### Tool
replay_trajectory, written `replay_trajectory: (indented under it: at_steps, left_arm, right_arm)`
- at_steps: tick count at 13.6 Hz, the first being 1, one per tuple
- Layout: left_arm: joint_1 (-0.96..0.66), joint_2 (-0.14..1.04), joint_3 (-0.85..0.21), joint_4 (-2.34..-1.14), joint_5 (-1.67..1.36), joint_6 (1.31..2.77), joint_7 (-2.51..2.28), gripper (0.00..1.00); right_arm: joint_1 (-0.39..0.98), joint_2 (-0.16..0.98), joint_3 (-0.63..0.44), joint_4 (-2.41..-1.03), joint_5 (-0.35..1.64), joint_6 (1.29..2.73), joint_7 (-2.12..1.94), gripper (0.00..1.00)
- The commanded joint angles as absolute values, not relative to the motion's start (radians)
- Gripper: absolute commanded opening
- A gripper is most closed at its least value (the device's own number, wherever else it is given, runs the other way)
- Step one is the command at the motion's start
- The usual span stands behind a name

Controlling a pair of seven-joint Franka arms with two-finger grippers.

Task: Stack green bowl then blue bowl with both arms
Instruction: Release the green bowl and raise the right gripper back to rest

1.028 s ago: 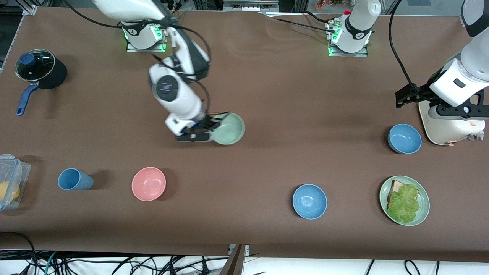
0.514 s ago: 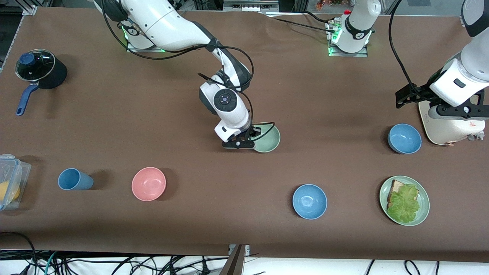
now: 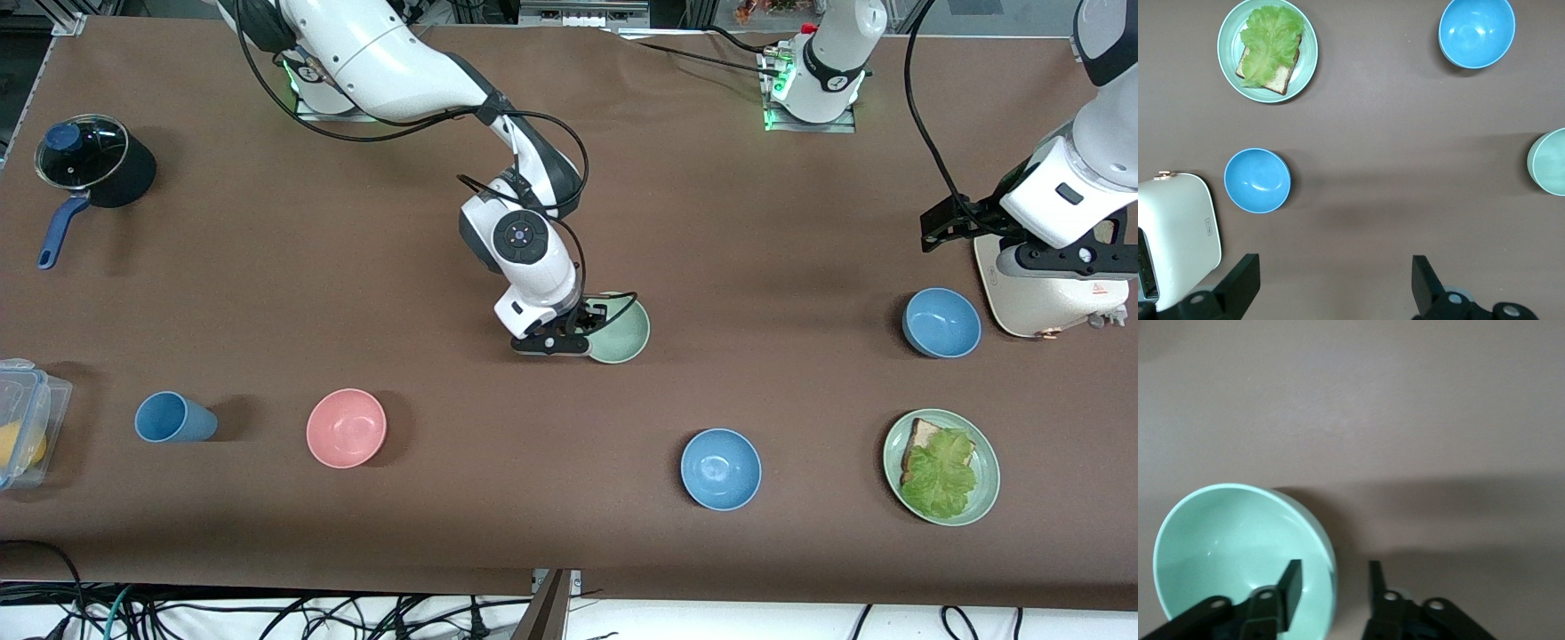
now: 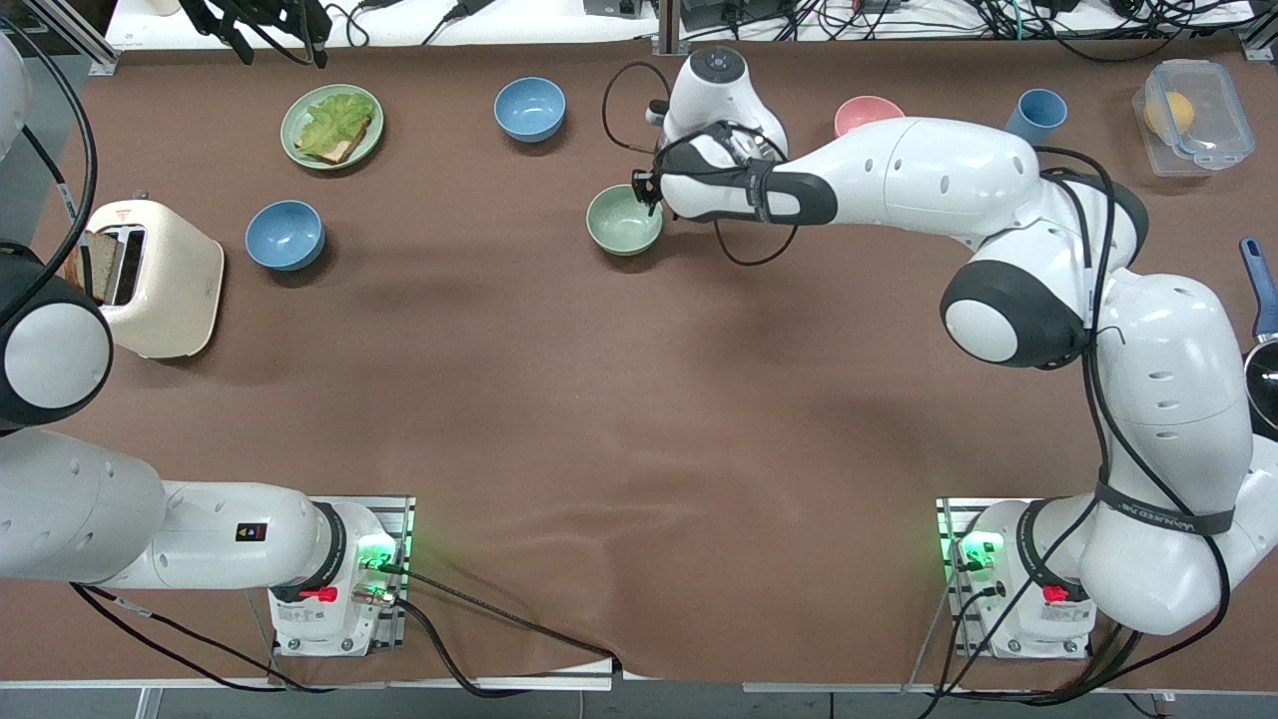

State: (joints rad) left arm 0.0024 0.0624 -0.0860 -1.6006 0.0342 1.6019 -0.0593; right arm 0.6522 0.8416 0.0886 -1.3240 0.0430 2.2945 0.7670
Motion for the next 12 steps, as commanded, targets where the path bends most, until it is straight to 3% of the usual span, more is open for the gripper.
replay_trajectory:
  at_steps: [1, 3, 5, 10, 12]
  left_arm:
    - [-0.003, 0.071, -0.086, -1.574, 0.021, 1.578, -0.071, 1.00]
    - [-0.005, 0.071, -0.086, -1.574, 0.023, 1.577, -0.071, 1.00]
    - [-0.005, 0.071, -0.086, -1.574, 0.021, 1.577, -0.072, 1.00]
    - [-0.005, 0.071, -0.084, -1.574, 0.021, 1.578, -0.072, 1.00]
    - [-0.005, 0.071, -0.084, -1.574, 0.021, 1.578, -0.074, 1.00]
  right_arm:
    - [0.627, 0.691, 0.033, -1.342, 0.034, 2.128, 0.761, 1.00]
    - [0.591, 0.593, -0.021, -1.351, 0.032, 2.009, 0.729, 1.00]
    - [0.545, 0.485, -0.050, -1.415, 0.054, 1.990, 0.608, 1.00]
    - [0.443, 0.110, -0.110, -1.716, 0.100, 1.867, 0.387, 1.00]
    - [0.356, 0.058, -0.095, -1.715, 0.092, 1.757, 0.324, 1.00]
